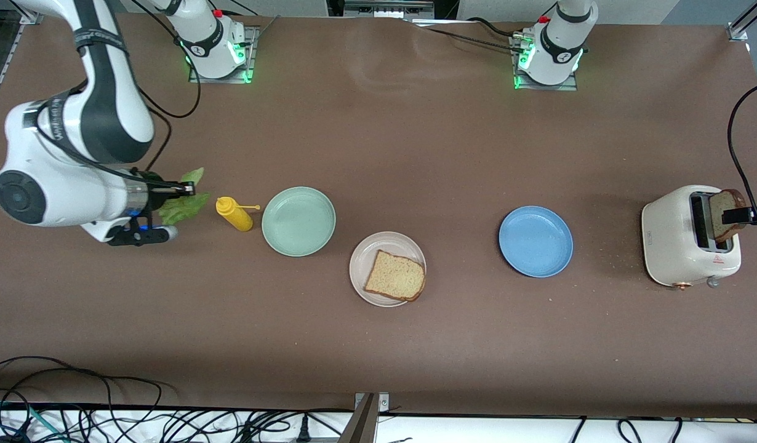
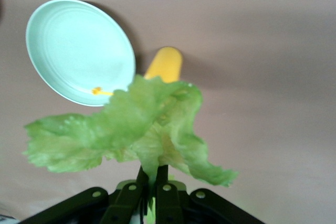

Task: Make sandwich on beige plate with both arms
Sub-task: 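Carry the lettuce leaf with the right gripper over the bread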

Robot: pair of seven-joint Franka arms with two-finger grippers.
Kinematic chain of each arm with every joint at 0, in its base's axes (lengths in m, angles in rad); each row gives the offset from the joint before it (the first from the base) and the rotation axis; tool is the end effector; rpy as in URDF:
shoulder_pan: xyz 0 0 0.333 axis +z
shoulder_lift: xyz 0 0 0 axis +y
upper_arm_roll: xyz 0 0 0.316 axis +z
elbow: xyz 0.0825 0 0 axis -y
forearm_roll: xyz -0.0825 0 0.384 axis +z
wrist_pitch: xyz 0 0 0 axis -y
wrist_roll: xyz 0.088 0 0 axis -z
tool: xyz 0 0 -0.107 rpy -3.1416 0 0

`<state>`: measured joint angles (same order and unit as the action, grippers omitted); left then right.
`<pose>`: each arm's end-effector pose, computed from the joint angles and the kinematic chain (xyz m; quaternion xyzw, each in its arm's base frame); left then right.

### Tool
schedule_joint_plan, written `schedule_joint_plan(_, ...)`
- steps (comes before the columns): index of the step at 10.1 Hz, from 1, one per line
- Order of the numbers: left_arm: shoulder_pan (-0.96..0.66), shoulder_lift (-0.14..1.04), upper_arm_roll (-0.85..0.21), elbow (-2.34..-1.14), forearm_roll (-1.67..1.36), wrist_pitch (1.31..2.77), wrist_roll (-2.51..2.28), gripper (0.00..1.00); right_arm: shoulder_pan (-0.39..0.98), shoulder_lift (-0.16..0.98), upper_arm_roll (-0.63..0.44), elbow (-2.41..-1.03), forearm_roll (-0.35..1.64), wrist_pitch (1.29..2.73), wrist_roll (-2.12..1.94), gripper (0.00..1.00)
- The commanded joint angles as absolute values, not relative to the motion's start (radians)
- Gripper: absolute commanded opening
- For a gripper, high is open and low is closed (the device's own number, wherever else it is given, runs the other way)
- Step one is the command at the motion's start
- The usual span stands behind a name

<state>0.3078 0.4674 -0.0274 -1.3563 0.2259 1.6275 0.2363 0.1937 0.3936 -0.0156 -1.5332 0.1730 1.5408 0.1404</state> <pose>0.6409 0.2118 0.4419 -0.9897 -0.0053 0.1209 0.0768 0.6144 0.1310 0.4059 -0.9781 -0.0044 0.2017 0.0509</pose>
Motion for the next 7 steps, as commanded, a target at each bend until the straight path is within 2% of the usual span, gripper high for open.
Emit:
schedule_joint_plan(1,0.308,0.465,-0.028,-1.353,0.207,1.617,0.244,1.0,0.312,0.464,-0.018,-1.496,0.198,1.638,0.331,0.0)
schedule_joint_plan(4,0.307,0.465,-0.028,-1.353,0.207,1.617,0.242,1.0,0.434,0.546,-0.02,-1.491,0.357,1.91,0.454,0.0)
schedule_joint_plan(7,0.307,0.465,-0.028,-1.353,0.207,1.617,0.244,1.0,0.535,0.63,-0.008,-1.488,0.367,2.289,0.526,0.0)
